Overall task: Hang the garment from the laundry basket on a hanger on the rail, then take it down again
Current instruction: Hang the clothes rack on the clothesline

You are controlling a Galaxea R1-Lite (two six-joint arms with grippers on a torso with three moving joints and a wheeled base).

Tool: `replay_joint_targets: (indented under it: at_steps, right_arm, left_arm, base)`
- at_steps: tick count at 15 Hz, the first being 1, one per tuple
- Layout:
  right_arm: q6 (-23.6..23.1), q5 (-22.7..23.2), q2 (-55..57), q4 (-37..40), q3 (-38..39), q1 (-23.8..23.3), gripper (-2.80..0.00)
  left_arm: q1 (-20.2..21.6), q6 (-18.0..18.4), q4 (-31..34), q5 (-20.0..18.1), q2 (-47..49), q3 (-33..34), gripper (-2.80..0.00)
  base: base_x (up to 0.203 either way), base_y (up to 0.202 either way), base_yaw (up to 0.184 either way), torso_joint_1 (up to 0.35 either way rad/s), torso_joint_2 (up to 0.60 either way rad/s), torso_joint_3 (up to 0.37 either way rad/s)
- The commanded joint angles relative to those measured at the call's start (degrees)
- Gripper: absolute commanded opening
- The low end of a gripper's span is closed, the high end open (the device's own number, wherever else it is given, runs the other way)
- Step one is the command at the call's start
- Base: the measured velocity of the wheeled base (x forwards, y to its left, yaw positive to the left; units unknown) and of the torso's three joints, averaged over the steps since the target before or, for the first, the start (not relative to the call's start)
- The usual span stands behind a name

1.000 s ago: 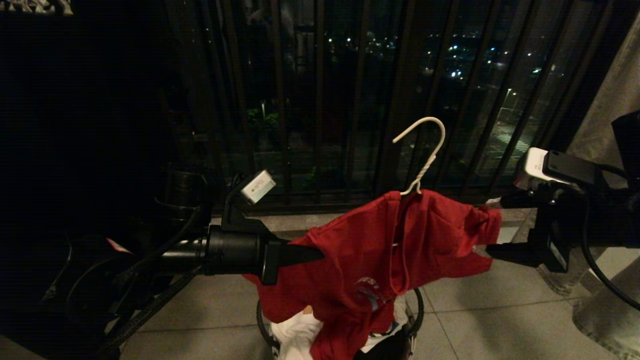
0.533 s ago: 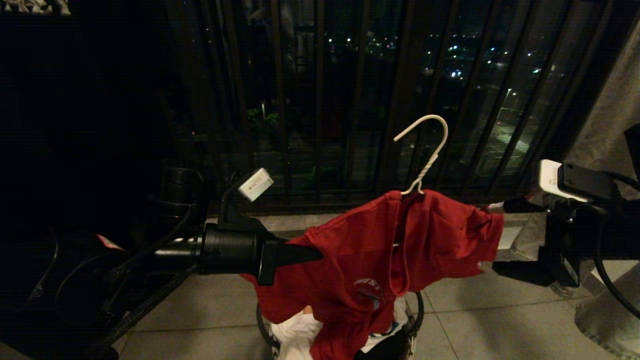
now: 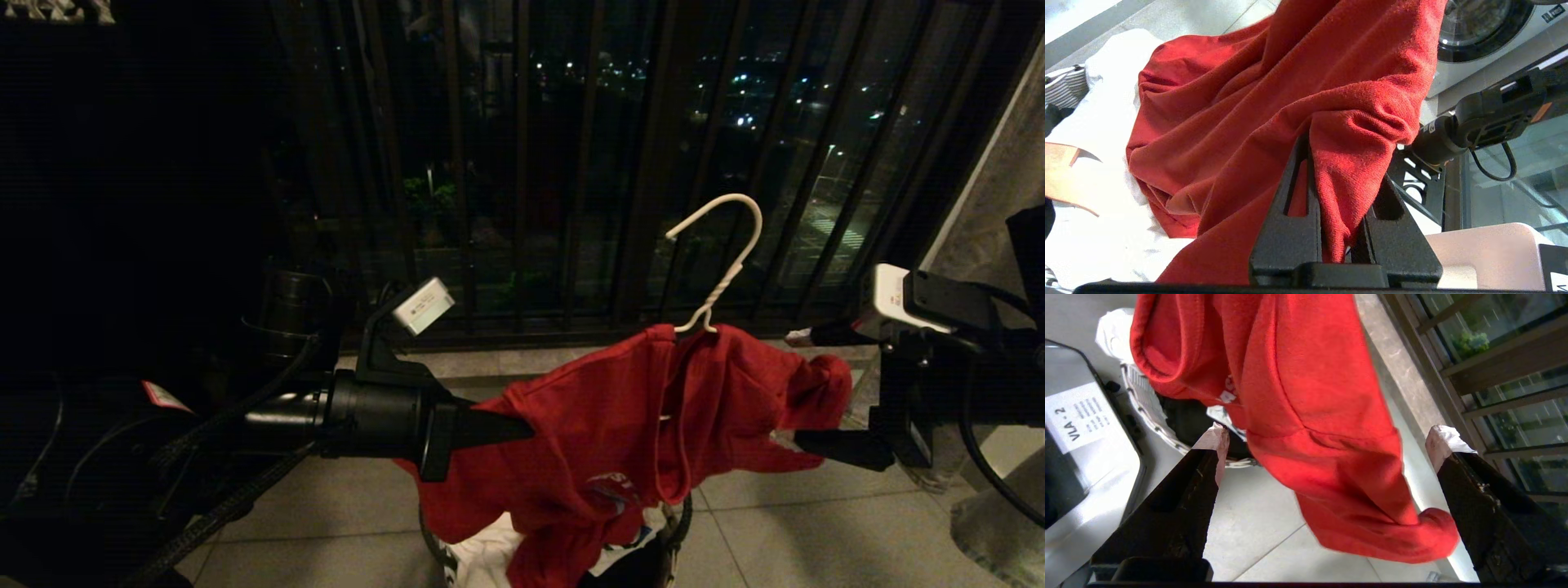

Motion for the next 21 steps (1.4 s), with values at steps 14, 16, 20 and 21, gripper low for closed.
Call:
replay_joint_targets:
  at_steps: [14, 16, 20, 21]
  right_arm:
    - [-0.3, 5.7, 1.2, 0.3, 0.6, 2.8, 0.0]
    - [-0.2, 5.8, 1.5, 0.3, 0.5, 3.1, 0.0]
    - [-0.2, 5.7, 1.4, 0.4, 0.5, 3.4, -2.8]
    - [-0.1, 5.8, 1.5, 0.5, 0.5, 3.9, -2.8]
  left_arm:
    - [-0.2, 0.1, -1.1, -0.3, -1.8, 0.0, -2.8]
    - [-0.1, 0.2, -1.2, -0.3, -2.3, 0.0, -2.8]
    - [-0.1, -0.5, -1.3, -0.1, -2.4, -0.7, -2.8]
    - [-0.1, -0.5, -1.3, -0.1, -2.3, -0.9, -2.8]
  base:
    - [0.0, 0.0, 0.0, 0.0, 0.0, 0.0]
    - [0.0, 0.0, 0.0, 0.0, 0.0, 0.0]
    - [0.0, 0.0, 0.0, 0.0, 0.0, 0.0]
    - [0.0, 0.0, 0.0, 0.0, 0.0, 0.0]
